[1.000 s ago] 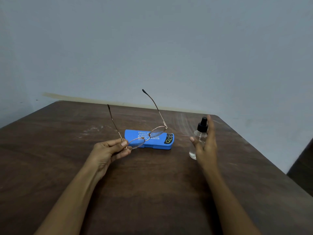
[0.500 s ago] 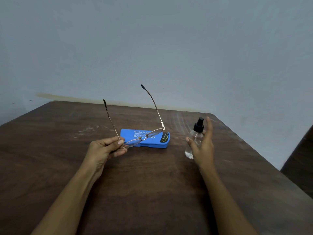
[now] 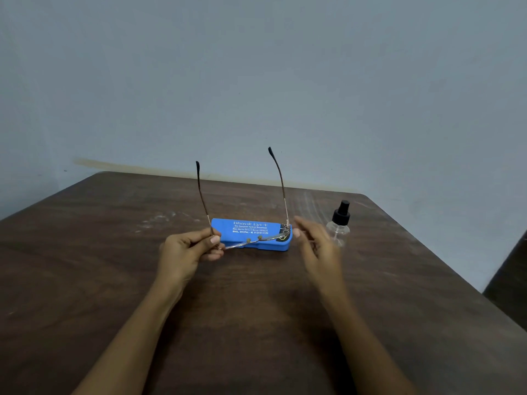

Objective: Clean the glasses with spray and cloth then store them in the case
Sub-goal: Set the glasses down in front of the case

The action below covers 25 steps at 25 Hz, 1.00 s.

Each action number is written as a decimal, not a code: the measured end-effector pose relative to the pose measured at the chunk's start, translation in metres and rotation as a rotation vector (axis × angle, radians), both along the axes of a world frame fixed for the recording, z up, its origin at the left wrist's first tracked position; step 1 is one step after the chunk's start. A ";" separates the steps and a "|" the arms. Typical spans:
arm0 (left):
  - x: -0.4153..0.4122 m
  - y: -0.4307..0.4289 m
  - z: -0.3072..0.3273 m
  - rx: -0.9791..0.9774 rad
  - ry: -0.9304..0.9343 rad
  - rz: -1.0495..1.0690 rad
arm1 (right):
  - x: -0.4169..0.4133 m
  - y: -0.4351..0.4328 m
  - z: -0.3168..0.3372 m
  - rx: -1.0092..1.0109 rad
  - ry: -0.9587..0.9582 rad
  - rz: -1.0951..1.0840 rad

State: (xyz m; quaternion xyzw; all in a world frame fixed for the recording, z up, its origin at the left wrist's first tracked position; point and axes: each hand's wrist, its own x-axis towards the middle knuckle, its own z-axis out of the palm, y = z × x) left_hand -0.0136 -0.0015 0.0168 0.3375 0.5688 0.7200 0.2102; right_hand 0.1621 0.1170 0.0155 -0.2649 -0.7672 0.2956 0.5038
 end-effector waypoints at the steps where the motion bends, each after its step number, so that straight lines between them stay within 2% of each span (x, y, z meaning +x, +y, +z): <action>1: 0.001 0.000 0.000 0.004 0.018 0.007 | -0.001 0.001 -0.002 -0.052 -0.027 0.031; 5: 0.003 0.000 0.000 0.019 0.088 0.054 | 0.000 0.003 -0.003 -0.141 0.087 0.083; 10: 0.000 -0.002 -0.001 0.018 0.119 0.123 | 0.001 0.005 -0.004 -0.052 0.115 0.059; 14: 0.000 -0.007 -0.004 -0.033 0.211 0.169 | 0.001 0.005 -0.009 -0.173 0.165 0.166; 25: 0.006 -0.019 -0.011 -0.126 0.427 0.240 | 0.007 -0.001 -0.016 -0.390 0.206 0.296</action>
